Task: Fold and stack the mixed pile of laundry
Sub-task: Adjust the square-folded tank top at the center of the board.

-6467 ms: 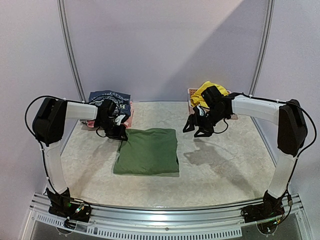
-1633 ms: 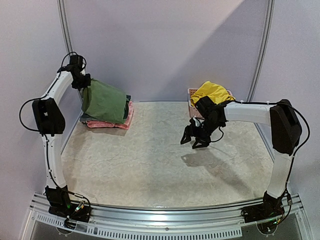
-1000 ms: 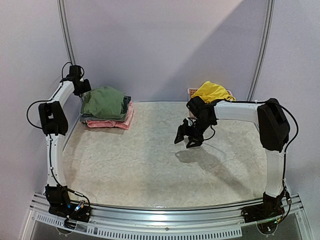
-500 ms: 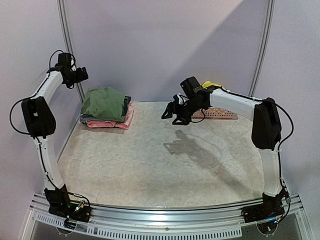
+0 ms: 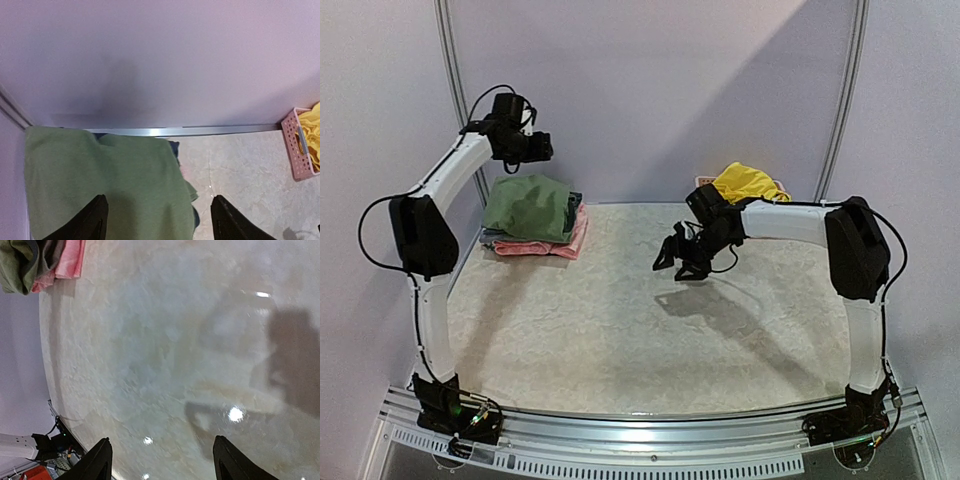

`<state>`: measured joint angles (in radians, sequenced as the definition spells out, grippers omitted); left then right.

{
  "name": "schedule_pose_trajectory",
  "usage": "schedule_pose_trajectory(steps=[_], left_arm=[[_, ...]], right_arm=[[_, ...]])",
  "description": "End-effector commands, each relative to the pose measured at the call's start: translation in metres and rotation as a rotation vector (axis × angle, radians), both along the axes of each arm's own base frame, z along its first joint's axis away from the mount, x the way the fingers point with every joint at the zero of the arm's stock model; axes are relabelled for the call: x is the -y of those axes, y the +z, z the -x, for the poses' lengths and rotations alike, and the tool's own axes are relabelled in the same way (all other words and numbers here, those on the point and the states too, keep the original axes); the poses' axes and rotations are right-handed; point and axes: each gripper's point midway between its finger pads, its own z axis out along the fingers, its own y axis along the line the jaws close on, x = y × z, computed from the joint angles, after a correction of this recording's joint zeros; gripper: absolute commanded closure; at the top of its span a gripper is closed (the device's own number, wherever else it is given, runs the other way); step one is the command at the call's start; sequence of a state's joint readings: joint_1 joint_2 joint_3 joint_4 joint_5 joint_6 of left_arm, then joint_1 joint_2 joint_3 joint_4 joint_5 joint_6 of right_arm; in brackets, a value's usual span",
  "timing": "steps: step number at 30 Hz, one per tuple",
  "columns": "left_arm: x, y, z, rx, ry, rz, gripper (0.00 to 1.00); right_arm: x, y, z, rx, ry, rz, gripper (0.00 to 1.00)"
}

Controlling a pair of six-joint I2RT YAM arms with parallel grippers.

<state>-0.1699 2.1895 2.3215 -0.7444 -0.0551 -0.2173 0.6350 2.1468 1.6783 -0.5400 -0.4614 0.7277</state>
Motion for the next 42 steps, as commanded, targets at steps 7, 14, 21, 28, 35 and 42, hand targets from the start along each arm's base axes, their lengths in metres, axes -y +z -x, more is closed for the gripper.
schedule_pose_trajectory(steps=[7,14,21,28,35,42], left_arm=[[0.045,-0.073,-0.03,-0.066,-0.063,-0.254,0.35],[0.048,-0.126,-0.039,-0.134,-0.085,-0.313,0.37],[0.045,-0.161,-0.042,-0.183,-0.097,-0.349,0.37],[0.028,-0.189,-0.04,-0.243,-0.08,-0.403,0.41],[0.025,-0.167,-0.048,-0.181,-0.063,-0.362,1.0],[0.03,-0.105,-0.062,-0.013,-0.079,-0.161,1.0]], right_arm=[[0.038,0.022,0.049,0.033,0.02,0.028,0.3],[0.059,0.01,0.075,-0.015,-0.01,0.049,0.3],[0.065,0.004,0.085,-0.04,-0.028,0.074,0.3],[0.063,0.004,0.09,-0.044,-0.035,0.095,0.3],[0.064,0.003,0.091,-0.047,-0.04,0.105,0.3],[0.056,0.004,0.087,-0.046,-0.035,0.102,0.31]])
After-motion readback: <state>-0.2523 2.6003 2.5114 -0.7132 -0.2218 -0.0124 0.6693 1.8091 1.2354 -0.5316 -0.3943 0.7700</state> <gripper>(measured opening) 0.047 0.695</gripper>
